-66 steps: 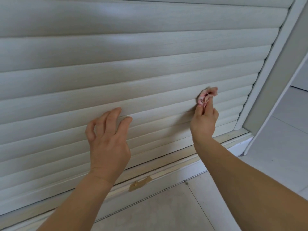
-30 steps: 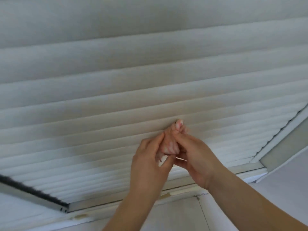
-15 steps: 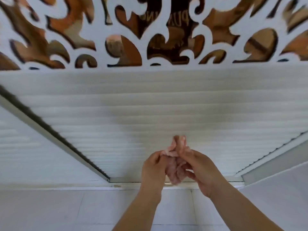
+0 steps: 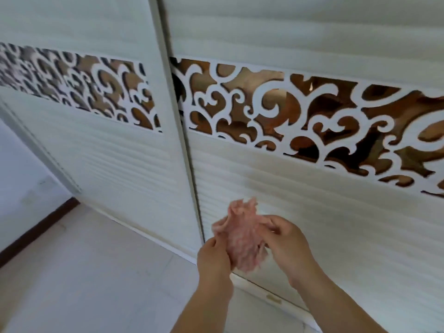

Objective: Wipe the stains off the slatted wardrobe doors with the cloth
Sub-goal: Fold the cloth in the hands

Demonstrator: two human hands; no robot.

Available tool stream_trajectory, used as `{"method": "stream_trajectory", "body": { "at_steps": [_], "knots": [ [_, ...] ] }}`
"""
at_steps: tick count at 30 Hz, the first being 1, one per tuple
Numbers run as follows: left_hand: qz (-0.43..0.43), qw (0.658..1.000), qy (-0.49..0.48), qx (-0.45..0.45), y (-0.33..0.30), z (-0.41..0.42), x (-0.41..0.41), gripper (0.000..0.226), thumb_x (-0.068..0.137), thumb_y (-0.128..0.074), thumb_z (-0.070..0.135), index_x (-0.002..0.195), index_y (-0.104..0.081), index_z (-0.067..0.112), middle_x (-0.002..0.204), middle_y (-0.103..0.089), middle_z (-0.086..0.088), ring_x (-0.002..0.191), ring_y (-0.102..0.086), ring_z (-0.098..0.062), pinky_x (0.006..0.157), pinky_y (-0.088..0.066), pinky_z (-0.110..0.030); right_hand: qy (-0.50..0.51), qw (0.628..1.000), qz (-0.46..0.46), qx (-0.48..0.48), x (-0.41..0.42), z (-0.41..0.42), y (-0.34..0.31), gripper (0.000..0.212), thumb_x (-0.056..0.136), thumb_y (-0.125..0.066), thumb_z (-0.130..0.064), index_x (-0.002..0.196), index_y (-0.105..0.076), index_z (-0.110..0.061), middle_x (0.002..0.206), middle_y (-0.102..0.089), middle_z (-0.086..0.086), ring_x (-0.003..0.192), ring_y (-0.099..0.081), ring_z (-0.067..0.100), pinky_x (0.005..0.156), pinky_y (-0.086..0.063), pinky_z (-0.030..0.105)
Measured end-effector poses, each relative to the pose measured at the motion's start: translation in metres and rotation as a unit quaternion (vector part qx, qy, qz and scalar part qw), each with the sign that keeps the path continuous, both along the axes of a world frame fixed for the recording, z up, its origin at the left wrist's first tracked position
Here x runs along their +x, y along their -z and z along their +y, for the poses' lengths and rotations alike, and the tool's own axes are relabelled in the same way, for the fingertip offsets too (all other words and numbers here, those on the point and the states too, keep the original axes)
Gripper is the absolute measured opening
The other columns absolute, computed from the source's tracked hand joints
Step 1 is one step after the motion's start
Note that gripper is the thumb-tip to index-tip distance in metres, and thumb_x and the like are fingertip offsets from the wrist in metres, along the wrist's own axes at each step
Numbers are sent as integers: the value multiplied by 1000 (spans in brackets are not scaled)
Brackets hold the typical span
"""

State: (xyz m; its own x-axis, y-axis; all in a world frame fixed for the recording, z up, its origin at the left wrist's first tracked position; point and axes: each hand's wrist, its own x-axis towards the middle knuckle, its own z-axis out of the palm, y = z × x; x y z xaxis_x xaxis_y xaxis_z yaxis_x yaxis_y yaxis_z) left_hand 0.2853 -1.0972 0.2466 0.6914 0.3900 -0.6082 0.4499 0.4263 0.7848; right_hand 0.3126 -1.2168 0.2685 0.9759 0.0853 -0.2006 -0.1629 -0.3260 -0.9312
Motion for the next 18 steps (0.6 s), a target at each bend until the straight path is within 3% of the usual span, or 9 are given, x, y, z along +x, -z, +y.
{"method": "stream_trajectory", "body": {
  "at_steps": [2, 4, 6, 10, 13, 18],
  "knots": [
    [-3, 999, -34, -27, -7, 35, -3, 34, 97, -50, 32, 85, -68, 6, 84, -72, -10, 80, -68, -26, 75, -55, -41, -79, 995, -41, -38, -5, 41, -9, 21, 91, -59, -22, 82, -65, -40, 84, -68, -17, 78, -60, -6, 65, -44, 9],
    [-18, 997, -49, -56, -16, 77, -6, 32, 96, -52, 29, 83, -69, 5, 74, -71, -9, 67, -67, -21, 66, -52, -34, -156, 982, -76, -70, -8, 88, -13, 21, 90, -57, -28, 80, -66, -44, 83, -63, -20, 81, -55, -13, 67, -43, 10],
    [-38, 996, -53, -67, -29, 119, -11, 37, 96, -52, 27, 72, -68, 4, 64, -67, -11, 58, -63, -20, 65, -47, -32, -220, 964, -109, -104, -11, 132, -17, 15, 86, -53, -38, 89, -67, -42, 87, -60, -17, 86, -55, -8, 74, -45, 15],
    [-69, 989, -100, -84, -51, 220, -22, 34, 89, -60, 39, 80, -72, 8, 76, -70, -16, 78, -68, -27, 76, -54, -35, -290, 937, -137, -139, -3, 236, -17, 21, 92, -56, -22, 101, -68, -36, 98, -58, -10, 86, -57, 5, 78, -51, 32],
    [-76, 988, -121, -60, -54, 286, -31, 37, 87, -64, 39, 90, -71, 3, 80, -70, -21, 82, -70, -28, 81, -56, -36, -354, 907, -163, -157, 0, 306, -13, 22, 94, -53, -21, 104, -66, -36, 98, -57, -9, 83, -56, 6, 77, -51, 29],
    [-59, 974, -218, -22, -39, 374, -55, 20, 95, -50, 11, 96, -68, 1, 80, -68, -23, 82, -68, -31, 81, -56, -40, -454, 867, -165, -119, -4, 404, -14, 27, 93, -55, -27, 112, -61, -46, 105, -56, -17, 90, -56, -1, 76, -45, 11]
  ]
}}
